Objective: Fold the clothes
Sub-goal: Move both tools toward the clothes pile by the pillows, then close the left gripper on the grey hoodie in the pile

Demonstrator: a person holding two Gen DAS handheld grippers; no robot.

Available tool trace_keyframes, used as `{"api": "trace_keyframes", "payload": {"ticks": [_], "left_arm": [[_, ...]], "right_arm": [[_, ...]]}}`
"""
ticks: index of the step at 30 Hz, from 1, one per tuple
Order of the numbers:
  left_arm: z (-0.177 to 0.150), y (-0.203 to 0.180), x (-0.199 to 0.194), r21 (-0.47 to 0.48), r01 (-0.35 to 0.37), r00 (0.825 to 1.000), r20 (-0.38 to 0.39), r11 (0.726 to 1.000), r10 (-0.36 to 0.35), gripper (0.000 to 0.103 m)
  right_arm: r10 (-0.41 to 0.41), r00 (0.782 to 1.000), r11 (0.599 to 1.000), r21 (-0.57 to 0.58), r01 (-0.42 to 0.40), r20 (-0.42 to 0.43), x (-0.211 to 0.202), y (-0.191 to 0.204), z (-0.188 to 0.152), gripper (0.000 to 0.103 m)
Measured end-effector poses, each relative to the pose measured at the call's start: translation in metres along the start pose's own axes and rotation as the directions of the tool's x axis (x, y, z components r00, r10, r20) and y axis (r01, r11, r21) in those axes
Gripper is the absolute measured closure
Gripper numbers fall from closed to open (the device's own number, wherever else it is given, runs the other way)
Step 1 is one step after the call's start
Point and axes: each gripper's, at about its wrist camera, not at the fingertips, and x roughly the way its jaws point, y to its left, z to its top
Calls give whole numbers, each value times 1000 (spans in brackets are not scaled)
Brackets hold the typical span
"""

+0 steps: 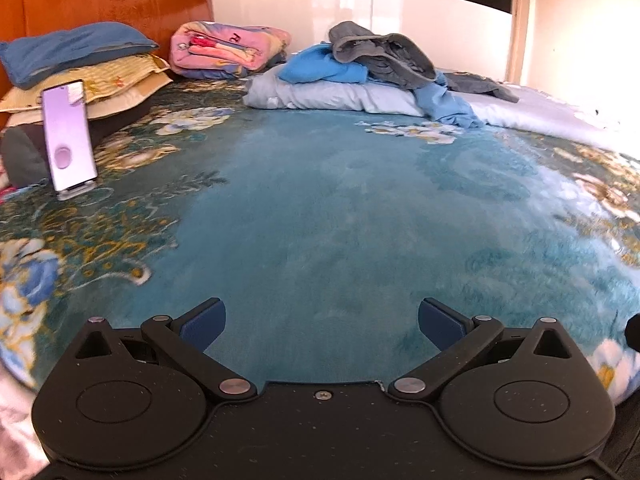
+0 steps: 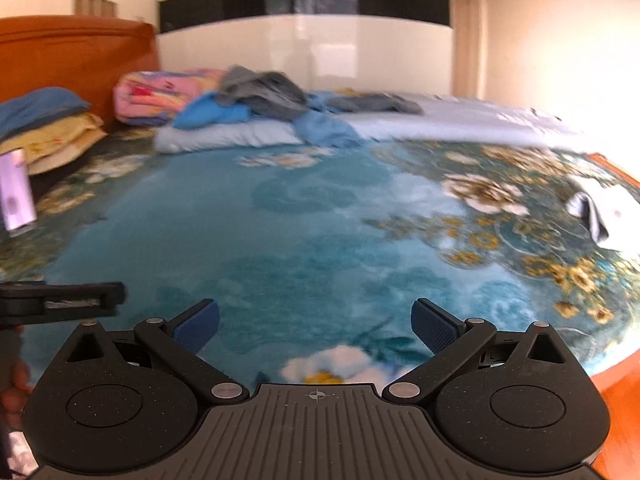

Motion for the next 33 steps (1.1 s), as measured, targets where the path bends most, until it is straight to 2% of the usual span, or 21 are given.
{"api": "trace_keyframes", "payload": {"ticks": [2, 5, 7, 10, 13, 16, 20, 25, 27, 33], "left_arm": [[6, 1, 5, -3, 28, 1000, 10, 1000, -28, 1], [13, -2, 14, 20, 16, 999, 41, 1000, -17, 1], [18, -4, 21, 36, 10, 999, 53, 999, -12, 1], [29, -3, 35, 17, 51, 997, 56, 999, -52, 1], [45, -4, 50, -12, 73, 996, 59, 997, -73, 1], [66, -9, 64, -29, 66, 994, 90, 997, -63, 1], [92, -19, 83, -3, 61, 990, 128, 998, -61, 1], [123, -24, 115, -49, 123, 989, 93, 991, -118, 1], [134, -28, 127, -58, 130, 985, 120, 990, -122, 1], [164, -40, 160, -102, 210, 964, 189, 972, -188, 1]], "right_arm": [[-2, 1000, 999, 42, 2, -11, 7, -10, 6, 0], [24, 999, 994, 105, -27, 31, 15, -28, 13, 0], [18, 997, 996, 84, -24, 73, 25, -35, 19, 0], [1, 991, 1000, 1, -1, 137, 42, -38, 32, 0], [38, 983, 999, -20, -35, 179, 54, -44, 49, 0], [92, 983, 994, 49, -101, 157, 71, -56, 60, 0], [112, 990, 990, 80, -119, 87, 96, -69, 65, 0], [120, 990, 988, 86, -126, 78, 115, -78, 69, 0], [127, 988, 987, 92, -135, 83, 121, -83, 72, 0], [141, 986, 985, 90, -149, 89, 139, -92, 73, 0]]}}
